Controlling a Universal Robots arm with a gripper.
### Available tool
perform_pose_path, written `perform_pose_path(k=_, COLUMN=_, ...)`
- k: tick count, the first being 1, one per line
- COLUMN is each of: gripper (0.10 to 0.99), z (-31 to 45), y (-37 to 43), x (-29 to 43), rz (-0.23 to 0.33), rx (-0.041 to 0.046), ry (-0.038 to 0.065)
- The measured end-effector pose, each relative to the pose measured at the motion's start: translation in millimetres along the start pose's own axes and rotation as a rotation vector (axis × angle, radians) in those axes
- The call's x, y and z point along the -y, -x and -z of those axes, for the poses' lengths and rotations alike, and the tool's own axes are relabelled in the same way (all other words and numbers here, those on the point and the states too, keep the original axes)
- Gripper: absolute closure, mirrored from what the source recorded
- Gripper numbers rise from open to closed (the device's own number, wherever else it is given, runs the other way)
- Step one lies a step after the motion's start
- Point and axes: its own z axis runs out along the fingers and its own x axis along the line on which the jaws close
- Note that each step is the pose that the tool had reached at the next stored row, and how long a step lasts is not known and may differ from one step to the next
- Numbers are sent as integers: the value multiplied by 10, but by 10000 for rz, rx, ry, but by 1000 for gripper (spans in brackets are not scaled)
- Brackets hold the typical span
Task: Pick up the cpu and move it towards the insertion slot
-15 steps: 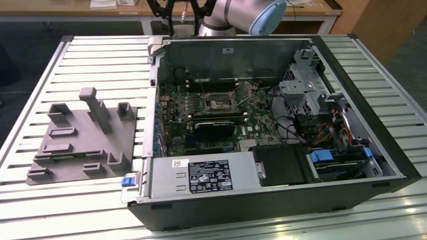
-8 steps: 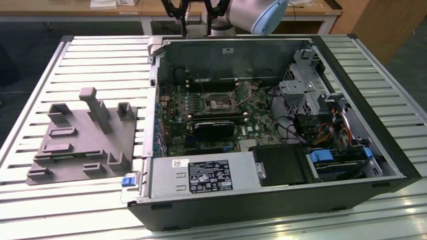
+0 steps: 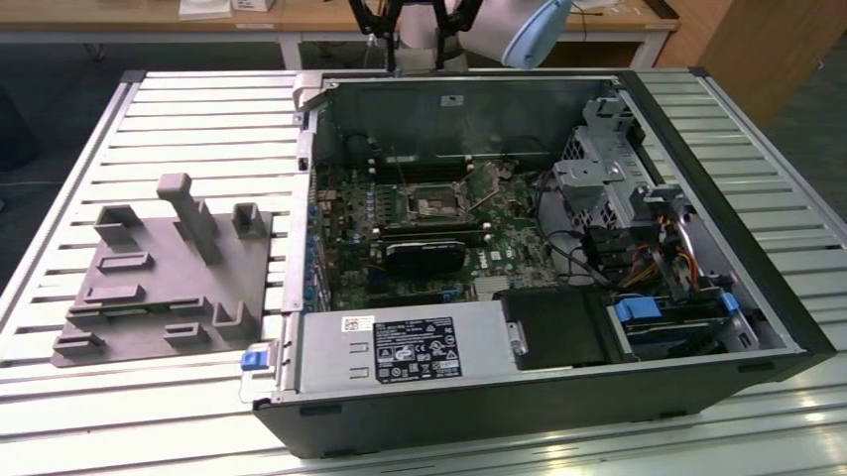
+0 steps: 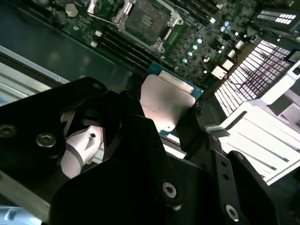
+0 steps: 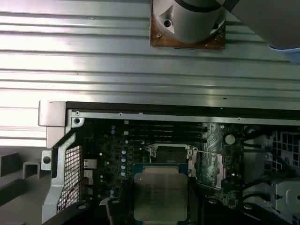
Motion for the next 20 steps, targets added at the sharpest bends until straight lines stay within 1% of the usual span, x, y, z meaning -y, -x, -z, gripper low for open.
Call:
perform_pose_path(k=12, gripper=541, z=-16, y=337, x=-33, rz=14, rx=255, ry=-3)
perform_pose_path(k=14, gripper=541, z=-17, y=351, x=-33, rz=15, rx=279, ry=-4)
perform_pose_path(k=20, gripper=541, z=-17, y=353, x=-34, rz=15, rx=285, ry=-3)
